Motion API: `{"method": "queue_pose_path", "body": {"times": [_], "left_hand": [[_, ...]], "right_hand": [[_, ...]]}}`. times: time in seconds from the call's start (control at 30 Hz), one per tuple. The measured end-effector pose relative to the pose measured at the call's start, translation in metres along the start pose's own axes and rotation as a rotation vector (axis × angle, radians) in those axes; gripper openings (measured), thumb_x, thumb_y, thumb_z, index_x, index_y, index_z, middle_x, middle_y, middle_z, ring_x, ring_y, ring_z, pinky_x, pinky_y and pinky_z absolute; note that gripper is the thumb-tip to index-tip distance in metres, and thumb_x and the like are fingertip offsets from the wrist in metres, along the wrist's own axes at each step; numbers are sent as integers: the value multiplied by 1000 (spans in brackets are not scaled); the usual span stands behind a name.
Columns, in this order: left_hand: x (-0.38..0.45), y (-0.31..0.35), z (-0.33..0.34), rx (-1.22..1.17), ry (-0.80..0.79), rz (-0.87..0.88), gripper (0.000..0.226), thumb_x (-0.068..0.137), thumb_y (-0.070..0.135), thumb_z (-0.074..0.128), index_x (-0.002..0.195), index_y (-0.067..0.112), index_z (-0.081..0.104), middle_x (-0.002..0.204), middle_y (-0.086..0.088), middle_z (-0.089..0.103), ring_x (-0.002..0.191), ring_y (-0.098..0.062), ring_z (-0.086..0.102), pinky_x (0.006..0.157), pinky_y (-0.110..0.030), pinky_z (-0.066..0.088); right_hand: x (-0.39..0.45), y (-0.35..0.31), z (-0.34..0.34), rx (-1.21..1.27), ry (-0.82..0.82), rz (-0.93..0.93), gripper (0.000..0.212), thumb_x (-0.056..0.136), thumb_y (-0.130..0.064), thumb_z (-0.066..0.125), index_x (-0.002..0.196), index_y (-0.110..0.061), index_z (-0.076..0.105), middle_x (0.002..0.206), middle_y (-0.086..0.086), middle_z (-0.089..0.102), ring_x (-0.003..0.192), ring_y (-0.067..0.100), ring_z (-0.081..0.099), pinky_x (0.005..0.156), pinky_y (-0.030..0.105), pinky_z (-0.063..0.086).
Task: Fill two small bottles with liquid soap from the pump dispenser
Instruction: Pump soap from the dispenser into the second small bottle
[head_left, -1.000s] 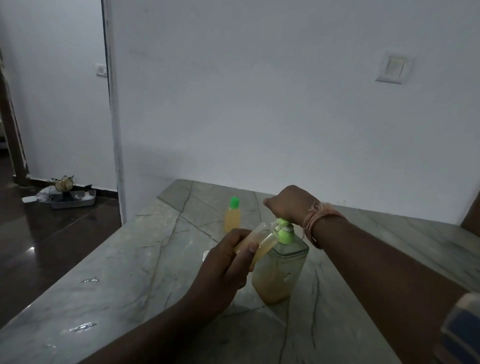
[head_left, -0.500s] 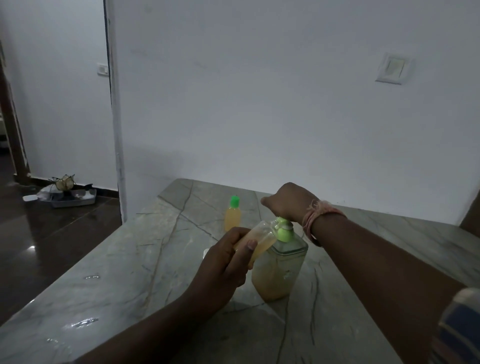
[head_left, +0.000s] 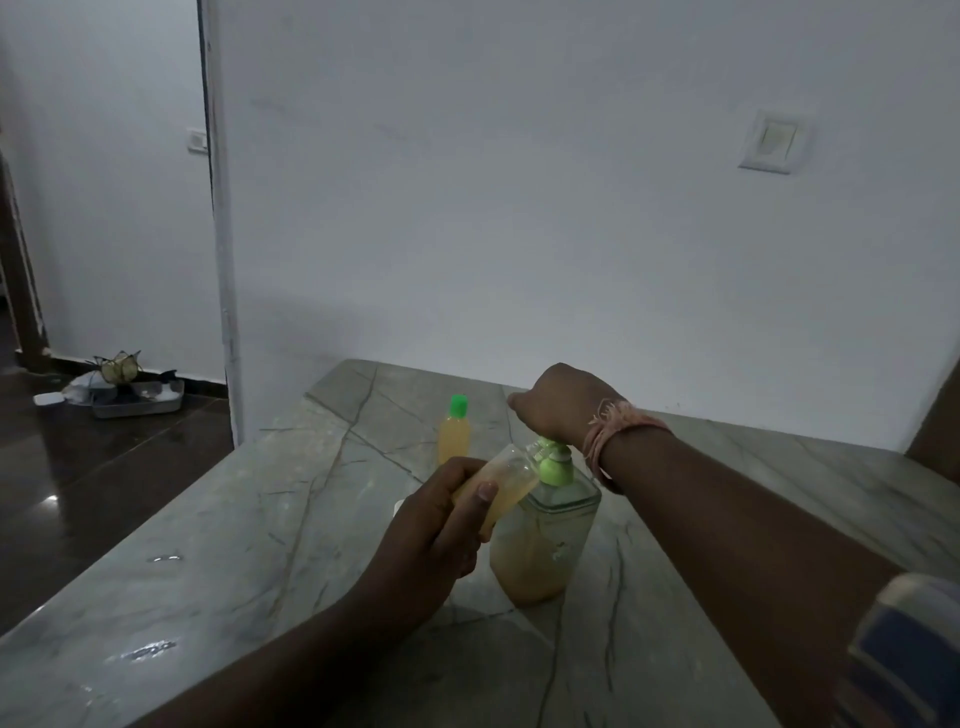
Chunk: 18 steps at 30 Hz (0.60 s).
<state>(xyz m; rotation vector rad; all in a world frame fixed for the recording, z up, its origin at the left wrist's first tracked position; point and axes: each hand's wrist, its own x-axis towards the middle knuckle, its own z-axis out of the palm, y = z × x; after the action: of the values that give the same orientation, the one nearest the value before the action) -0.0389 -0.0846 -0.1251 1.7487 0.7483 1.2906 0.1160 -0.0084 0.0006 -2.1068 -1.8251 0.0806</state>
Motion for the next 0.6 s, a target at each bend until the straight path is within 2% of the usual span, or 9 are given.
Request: {"method": "queue_pose_path", "body": {"times": [0.1,0.23,0.33,0.47,0.6], "left_hand": [[1,0,1,-4,0,2,29,96,47,48,111,24,59,73,1,59,56,-11,49,48,-22,39],[2,-4,0,6,-6,-19,30,95,49,47,112,27,58,75,0,59,56,-9,50,49,-20,40],[2,-5,0,22,-8,-16,28,95,52,48,112,32,58,76,0,60,57,-9,51,50,-20,41],[1,-3,0,4,-4,-13,37,91,59,49,111,30,59,74,1,59,56,-10,50,51,-20,40],[1,-2,0,4,-6,-9,32,95,49,47,113,25,58,73,1,58,56,-8,49,49,-20,40]], "right_hand": [[3,1,-1,25,7,-18,34,86,-41,55,65,-15,55,69,3,60,66,21,57,59,28,41],[4,8,8,125,15,59,31,87,-37,56,68,-13,55,71,4,59,66,21,56,58,29,39],[4,7,7,91,8,60,29,87,-36,57,68,-14,55,70,3,57,68,21,56,60,29,41],[2,2,0,-12,-13,25,31,88,-36,57,66,-16,51,68,1,54,65,19,52,64,28,42],[0,-1,-3,-40,49,-8,33,89,-41,56,66,-17,49,70,1,52,74,24,56,68,29,43]]}}
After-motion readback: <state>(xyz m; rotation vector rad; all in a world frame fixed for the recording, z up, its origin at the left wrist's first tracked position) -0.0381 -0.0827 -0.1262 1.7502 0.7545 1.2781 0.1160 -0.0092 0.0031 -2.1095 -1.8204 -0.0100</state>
